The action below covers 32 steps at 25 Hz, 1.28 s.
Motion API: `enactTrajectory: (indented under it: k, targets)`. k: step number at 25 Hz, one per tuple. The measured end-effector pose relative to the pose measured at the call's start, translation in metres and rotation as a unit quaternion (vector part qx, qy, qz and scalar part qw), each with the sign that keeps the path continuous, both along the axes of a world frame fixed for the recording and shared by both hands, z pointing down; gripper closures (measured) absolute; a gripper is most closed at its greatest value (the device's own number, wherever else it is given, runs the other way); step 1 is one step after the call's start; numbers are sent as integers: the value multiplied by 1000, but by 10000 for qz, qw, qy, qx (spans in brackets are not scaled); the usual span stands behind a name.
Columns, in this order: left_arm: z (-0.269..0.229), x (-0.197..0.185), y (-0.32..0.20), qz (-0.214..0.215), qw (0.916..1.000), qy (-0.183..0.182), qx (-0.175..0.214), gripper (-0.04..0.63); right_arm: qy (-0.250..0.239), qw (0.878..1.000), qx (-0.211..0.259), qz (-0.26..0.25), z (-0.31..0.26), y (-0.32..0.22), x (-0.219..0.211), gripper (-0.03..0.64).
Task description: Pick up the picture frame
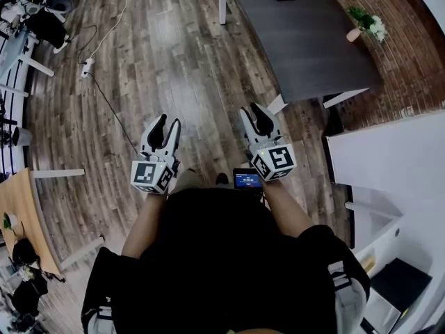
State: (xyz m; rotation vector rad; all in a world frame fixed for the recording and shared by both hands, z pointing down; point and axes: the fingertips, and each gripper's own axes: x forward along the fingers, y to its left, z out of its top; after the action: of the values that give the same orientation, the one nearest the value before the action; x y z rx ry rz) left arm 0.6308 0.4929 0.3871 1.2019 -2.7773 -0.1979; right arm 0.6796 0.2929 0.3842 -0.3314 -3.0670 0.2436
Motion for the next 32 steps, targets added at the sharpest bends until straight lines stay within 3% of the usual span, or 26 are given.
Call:
enactTrajectory:
  k: [5, 10, 17, 23, 32]
  targets:
    - [12, -27, -7, -17, 9999, 151, 19, 462, 123, 9998, -48, 165, 13, -17, -22, 508]
    - [28, -80, -13, -26, 9995, 279, 172, 463, 220, 9996, 10, 165, 26, -23, -73, 508]
    - [19, -200, -25, 124, 9991, 247, 313, 463, 467, 9989, -90, 25, 25, -21, -186, 508]
    - [7, -304, -28, 354, 9979, 218, 505, 463, 339, 9992, 101, 163, 4, -20, -287, 508]
    - [1, -428, -61, 675, 9969, 17, 403, 463, 447, 9978, -225, 434, 4, -63, -385, 508]
